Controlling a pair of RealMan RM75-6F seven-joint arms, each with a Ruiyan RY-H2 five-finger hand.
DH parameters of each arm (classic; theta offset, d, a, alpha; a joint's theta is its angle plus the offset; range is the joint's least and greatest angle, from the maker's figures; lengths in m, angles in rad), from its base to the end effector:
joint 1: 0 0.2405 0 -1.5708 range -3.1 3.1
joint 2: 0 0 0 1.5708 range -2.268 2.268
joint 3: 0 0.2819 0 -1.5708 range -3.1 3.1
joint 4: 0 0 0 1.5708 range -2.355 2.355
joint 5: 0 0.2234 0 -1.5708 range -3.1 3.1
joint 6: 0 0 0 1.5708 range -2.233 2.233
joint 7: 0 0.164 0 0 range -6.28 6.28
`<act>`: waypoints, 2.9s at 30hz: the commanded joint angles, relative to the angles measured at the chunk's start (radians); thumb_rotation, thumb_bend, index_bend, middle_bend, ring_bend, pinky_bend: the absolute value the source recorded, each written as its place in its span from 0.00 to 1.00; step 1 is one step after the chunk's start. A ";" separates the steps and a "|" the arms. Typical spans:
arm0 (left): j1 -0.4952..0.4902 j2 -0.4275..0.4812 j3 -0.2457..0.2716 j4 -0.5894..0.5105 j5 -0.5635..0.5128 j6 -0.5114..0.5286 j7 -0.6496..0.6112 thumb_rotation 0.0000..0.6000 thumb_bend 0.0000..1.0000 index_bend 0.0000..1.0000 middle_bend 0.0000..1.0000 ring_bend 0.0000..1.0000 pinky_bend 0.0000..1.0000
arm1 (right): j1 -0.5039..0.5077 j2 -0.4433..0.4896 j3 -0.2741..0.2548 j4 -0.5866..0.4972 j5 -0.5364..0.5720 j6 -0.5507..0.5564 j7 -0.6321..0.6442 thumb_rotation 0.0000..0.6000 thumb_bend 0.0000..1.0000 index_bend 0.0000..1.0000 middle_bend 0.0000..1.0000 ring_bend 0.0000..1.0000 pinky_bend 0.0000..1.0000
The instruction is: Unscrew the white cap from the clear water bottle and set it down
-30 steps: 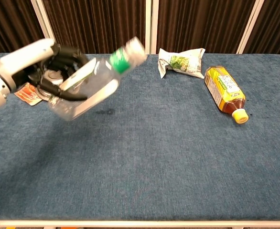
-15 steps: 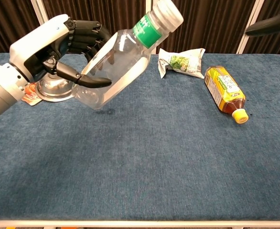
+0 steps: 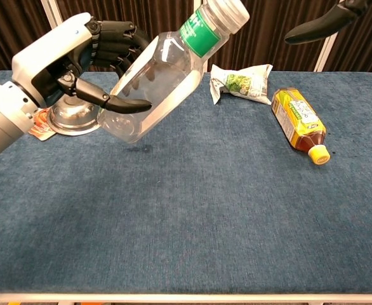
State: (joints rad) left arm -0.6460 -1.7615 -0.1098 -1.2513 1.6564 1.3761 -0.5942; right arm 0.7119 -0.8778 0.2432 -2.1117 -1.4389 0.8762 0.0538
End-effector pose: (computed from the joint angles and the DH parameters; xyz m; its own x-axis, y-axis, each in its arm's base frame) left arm -0.1270 0.3291 -0.0490 -0.2880 0.3462 0.8928 0.7221 -0.5338 0.4400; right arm -0.0708 -0.3134 0.1282 0.3547 -0.3104 0.8819 -0.7732 -0.6277 0.0901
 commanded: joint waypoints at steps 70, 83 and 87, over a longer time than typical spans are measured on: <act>-0.016 0.000 0.008 -0.012 -0.016 -0.006 -0.011 1.00 0.31 0.67 0.64 0.57 0.56 | 0.007 -0.024 -0.046 0.019 -0.032 0.045 -0.001 0.97 0.13 0.23 0.12 0.00 0.00; -0.020 0.003 0.002 -0.012 -0.024 -0.014 -0.015 1.00 0.31 0.67 0.64 0.57 0.56 | 0.003 -0.011 -0.054 0.008 -0.061 0.046 0.020 0.96 0.13 0.23 0.12 0.00 0.00; -0.021 0.002 0.003 -0.011 -0.025 -0.015 -0.016 1.00 0.31 0.67 0.64 0.57 0.56 | 0.005 -0.008 -0.057 0.006 -0.071 0.044 0.021 0.97 0.13 0.23 0.12 0.00 0.00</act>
State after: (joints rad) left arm -0.6665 -1.7596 -0.1067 -1.2628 1.6319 1.3613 -0.6099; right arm 0.7163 -0.8865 0.1869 -2.1056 -1.5091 0.9212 0.0746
